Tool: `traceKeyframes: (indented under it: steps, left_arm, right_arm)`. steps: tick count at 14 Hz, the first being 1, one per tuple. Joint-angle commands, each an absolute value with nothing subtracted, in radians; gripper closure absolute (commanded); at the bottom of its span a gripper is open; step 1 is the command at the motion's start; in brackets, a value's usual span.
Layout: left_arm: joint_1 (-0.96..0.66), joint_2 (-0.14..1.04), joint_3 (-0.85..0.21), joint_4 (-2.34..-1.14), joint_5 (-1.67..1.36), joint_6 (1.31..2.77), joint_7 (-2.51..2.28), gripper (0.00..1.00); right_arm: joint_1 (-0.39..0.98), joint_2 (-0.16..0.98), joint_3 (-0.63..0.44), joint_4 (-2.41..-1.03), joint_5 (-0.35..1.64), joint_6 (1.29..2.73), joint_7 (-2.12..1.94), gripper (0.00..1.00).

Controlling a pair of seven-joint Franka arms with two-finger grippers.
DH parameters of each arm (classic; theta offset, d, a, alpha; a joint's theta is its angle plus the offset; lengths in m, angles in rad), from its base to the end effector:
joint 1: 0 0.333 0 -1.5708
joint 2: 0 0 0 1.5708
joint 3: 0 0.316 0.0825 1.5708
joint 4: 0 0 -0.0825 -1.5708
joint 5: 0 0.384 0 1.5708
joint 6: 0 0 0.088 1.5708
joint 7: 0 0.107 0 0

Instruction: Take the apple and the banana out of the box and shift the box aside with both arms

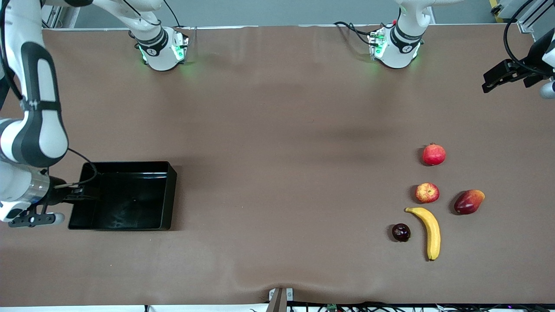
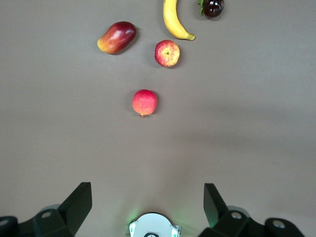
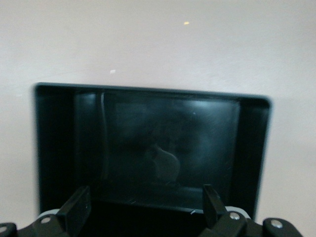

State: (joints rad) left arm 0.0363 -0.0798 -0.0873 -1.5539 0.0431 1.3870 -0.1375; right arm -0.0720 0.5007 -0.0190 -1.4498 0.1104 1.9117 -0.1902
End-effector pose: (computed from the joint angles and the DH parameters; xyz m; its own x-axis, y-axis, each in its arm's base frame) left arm 0.5092 -0.0229 0.6595 0.9923 0.0951 -0.0794 0.0904 -0.9940 -0.0613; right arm 0.6932 -0.0532 0.3950 0.9977 0.0634 -0.0219 0.0610 -0.9932 -0.0992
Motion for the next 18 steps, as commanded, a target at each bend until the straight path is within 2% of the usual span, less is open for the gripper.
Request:
traceKeyframes:
  steps: [1, 4, 7, 13, 18]
  left_arm:
    - [0.037, -0.098, -0.087, -1.574, 0.026, 1.387, -0.127, 0.00]
    - [0.035, -0.094, -0.087, -1.574, 0.026, 1.397, -0.127, 0.00]
    - [0.038, -0.092, -0.087, -1.575, 0.026, 1.399, -0.127, 0.00]
    - [0.035, -0.077, -0.087, -1.577, 0.026, 1.417, -0.127, 0.00]
    - [0.037, -0.075, -0.087, -1.575, 0.026, 1.420, -0.127, 0.00]
  right_arm:
    - [-0.008, 0.396, -0.025, -1.482, 0.084, 1.823, -0.073, 0.00]
    - [0.067, 0.264, -0.023, -1.511, -0.001, 1.732, 0.043, 0.00]
    - [0.091, 0.089, -0.021, -1.643, -0.005, 1.735, 0.067, 0.00]
    - [0.020, -0.004, -0.015, -1.608, -0.005, 1.531, 0.066, 0.00]
    - [0.000, -0.031, -0.015, -1.591, -0.005, 1.480, 0.054, 0.00]
